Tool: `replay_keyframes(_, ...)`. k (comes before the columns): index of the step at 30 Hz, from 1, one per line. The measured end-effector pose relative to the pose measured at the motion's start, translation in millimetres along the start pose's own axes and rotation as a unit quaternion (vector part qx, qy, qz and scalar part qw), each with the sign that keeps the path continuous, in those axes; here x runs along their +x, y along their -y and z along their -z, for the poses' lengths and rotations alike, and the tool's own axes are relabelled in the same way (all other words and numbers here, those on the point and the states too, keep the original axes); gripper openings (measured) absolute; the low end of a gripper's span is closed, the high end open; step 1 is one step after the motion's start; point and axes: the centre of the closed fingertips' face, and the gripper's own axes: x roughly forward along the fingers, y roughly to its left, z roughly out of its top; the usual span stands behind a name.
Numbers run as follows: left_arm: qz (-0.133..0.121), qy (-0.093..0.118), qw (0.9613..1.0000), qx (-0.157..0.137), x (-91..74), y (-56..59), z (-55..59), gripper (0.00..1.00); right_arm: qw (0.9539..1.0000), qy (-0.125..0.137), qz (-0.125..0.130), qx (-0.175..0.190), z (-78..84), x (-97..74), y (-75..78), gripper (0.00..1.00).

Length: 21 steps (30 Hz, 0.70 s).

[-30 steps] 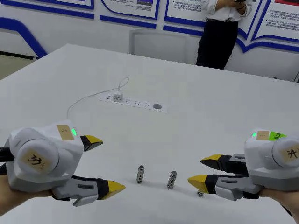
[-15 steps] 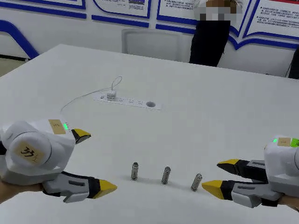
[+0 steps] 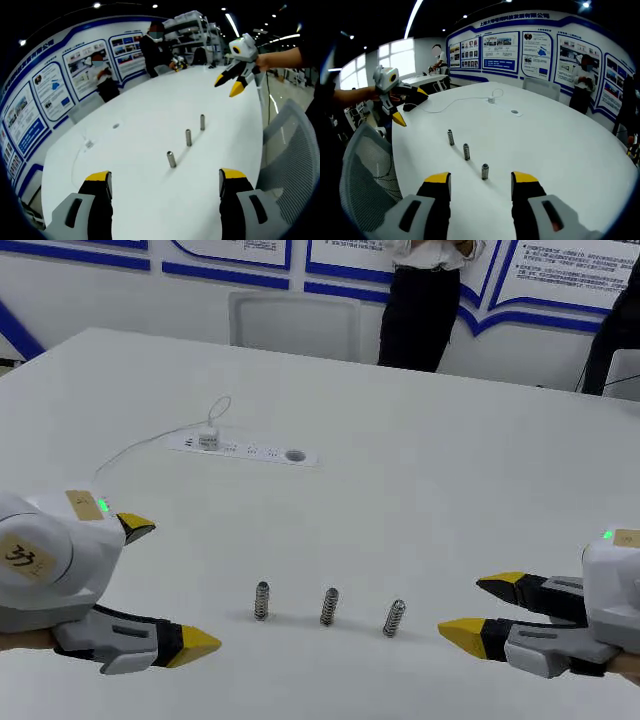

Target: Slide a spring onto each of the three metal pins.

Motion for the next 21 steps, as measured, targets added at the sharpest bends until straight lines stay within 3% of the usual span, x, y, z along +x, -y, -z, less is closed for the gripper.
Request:
replay_keyframes(3,0.015,0.011,0.9998,-0.008,-1.5,7.8,0.9,0.99,1.0,0.005,0.005,0.005,-0.9,-2.4,7.2,0.51)
replay_keyframes(8,0.031,0.015,0.9993,-0.014,-5.2,16.6,6.9,1.0,0.9997,0.023,-0.005,0.004,-7.3,-2.7,6.4,0.57)
replay_keyframes(17,-0.004,0.004,0.9988,-0.049,-18.3,-8.5,29.3,1.0,0.9993,0.012,-0.027,-0.024,-6.4,-1.0,0.6,0.7)
replay_keyframes(21,-0.016,0.011,0.9977,-0.065,-24.2,-18.1,33.1,1.0,0.9986,-0.002,-0.035,-0.039,-3.0,-1.1,-3.8,0.73)
